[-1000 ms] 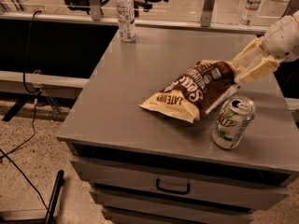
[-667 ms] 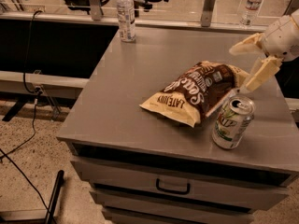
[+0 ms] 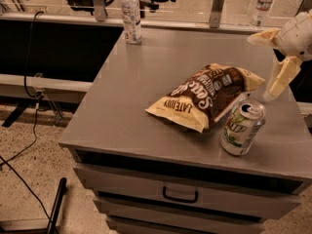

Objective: Move brown chip bag near 7up can

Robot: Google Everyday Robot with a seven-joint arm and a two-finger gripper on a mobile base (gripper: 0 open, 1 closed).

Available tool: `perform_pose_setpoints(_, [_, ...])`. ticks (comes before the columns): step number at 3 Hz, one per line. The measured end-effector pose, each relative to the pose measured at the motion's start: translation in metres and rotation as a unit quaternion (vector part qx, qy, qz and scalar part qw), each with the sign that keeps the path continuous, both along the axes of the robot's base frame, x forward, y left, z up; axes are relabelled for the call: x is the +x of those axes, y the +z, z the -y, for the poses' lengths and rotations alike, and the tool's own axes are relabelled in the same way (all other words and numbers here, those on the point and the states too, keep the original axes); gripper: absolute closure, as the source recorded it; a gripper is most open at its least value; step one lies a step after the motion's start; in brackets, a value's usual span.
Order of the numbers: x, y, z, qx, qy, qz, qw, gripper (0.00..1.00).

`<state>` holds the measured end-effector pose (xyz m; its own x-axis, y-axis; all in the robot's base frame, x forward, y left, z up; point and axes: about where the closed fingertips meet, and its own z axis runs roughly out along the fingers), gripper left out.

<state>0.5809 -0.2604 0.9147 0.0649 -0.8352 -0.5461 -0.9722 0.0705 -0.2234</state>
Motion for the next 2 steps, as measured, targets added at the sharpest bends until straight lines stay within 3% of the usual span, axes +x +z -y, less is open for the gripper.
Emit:
perform_pose_setpoints(1, [-0.0364, 0.0477, 0.0217, -0.024, -0.014, 0.04, 0.9988, 0.0])
perform_pose_setpoints(2, [-0.0347, 0.0493, 0.0209, -0.023, -0.016, 0.044, 0.9986, 0.0])
